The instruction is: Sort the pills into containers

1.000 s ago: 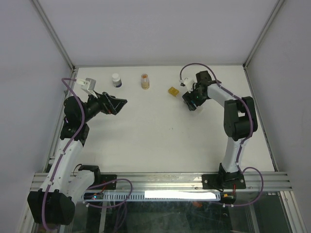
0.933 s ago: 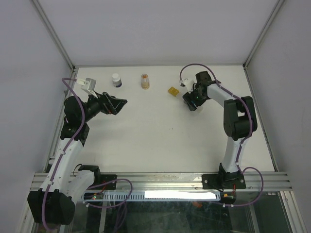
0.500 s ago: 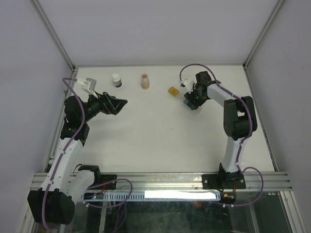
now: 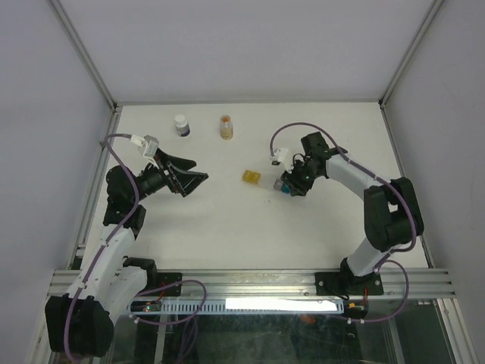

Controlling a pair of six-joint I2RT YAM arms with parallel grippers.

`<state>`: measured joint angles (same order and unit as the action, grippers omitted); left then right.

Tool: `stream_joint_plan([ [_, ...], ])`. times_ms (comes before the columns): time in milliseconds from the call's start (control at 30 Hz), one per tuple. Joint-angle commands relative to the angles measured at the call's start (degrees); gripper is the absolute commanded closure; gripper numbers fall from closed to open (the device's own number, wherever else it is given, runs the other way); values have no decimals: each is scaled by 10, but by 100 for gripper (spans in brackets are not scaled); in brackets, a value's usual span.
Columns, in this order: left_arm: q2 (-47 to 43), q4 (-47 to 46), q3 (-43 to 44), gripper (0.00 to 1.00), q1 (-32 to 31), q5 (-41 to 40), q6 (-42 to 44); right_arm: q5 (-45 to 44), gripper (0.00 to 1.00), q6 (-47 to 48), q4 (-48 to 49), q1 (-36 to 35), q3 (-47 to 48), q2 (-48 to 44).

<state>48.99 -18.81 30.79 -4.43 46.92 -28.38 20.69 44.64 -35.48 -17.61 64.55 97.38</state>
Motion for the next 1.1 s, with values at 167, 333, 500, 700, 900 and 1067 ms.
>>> stream_joint_plan([
  [167, -93, -107, -54, 7, -217, -67, 103, 90, 66, 176, -9, -106, -162, -186],
  [333, -123, -114, -102, 10, -372, -170, 221, 104, 66, 232, 11, -139, -217, -227],
  [500, -81, -125, -142, 8, -500, -277, 350, 103, 66, 265, 18, -163, -241, -219],
  [700, -2, -199, -189, 7, -515, -271, 394, 112, 63, 280, 23, -175, -252, -212],
  [900, 111, -286, -201, 7, -526, -285, 413, 113, 36, 258, 29, -171, -251, -214],
  [1067, 195, -313, -183, 7, -528, -283, 430, 141, 26, 252, 18, -142, -245, -235],
])
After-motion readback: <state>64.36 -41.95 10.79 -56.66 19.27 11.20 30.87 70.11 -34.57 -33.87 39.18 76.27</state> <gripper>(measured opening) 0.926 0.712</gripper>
